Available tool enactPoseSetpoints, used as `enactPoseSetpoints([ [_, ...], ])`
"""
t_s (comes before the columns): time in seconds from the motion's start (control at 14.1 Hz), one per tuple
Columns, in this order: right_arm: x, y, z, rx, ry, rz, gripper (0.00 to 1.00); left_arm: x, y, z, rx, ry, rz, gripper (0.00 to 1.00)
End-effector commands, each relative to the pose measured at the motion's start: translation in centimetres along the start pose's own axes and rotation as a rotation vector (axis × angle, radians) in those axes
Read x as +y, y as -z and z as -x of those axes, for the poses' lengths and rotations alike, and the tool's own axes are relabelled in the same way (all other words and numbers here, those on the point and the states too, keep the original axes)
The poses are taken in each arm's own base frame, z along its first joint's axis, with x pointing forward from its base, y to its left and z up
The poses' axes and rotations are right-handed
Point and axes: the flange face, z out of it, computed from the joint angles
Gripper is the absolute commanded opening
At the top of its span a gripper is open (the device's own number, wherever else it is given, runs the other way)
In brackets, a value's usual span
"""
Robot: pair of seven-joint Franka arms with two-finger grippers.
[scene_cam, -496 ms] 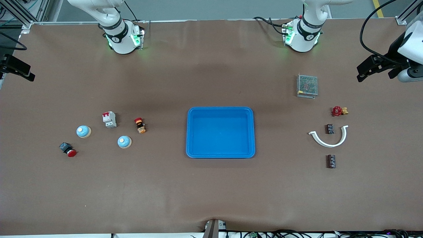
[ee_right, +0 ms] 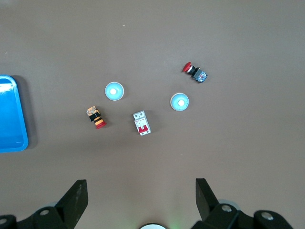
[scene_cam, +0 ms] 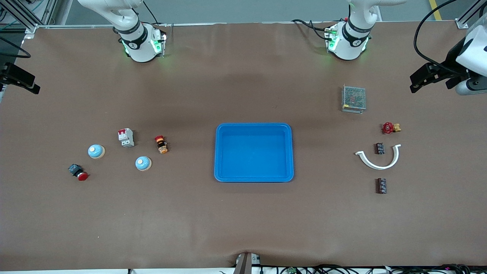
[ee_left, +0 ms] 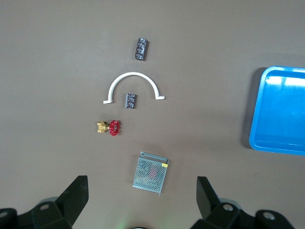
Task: Place electrolytic capacitor and blue bell in tray
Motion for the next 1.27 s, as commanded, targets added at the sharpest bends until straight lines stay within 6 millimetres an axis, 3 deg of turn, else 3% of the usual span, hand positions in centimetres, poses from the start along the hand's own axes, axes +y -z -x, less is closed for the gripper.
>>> enactPoseSetpoints([
  [0.0,0.3,0.1,0.0,0.008,-0.011,0.005,1.0,-3.3,-3.6,-1.2,0.001,0.06,0.01,1.0],
  [0.35,3.2,-0.7,-0.5,-0.004,-0.076,0.013,1.0,-3.7,-11.5,-2.0,0.019,0.069,0.016,1.0],
  [0.64,3.3,-0.8,-0.9,0.017,-0.063,0.002,1.0,-5.0,-17.3,-2.7,0.059,0.094,0.022,1.0],
  [0.85,2.8,-2.7,-1.5,0.016,-0.054,0.006,1.0,-5.1,-22.1,-4.0,0.06,0.097,0.029,1.0],
  [0.92,2.4,-4.4,-1.9,0.0,-0.058,0.006,1.0,-4.8,-23.2,-4.4,0.062,0.093,0.031,1.0],
  [1.13,2.5,-12.1,-2.7,0.012,-0.061,0.003,1.0,-4.9,-26.7,-5.4,0.041,0.099,0.035,1.0],
  [1.2,2.6,-13.9,-3.0,0.025,-0.061,0.002,1.0,-5.7,-28.3,-5.8,0.035,0.112,0.036,1.0],
])
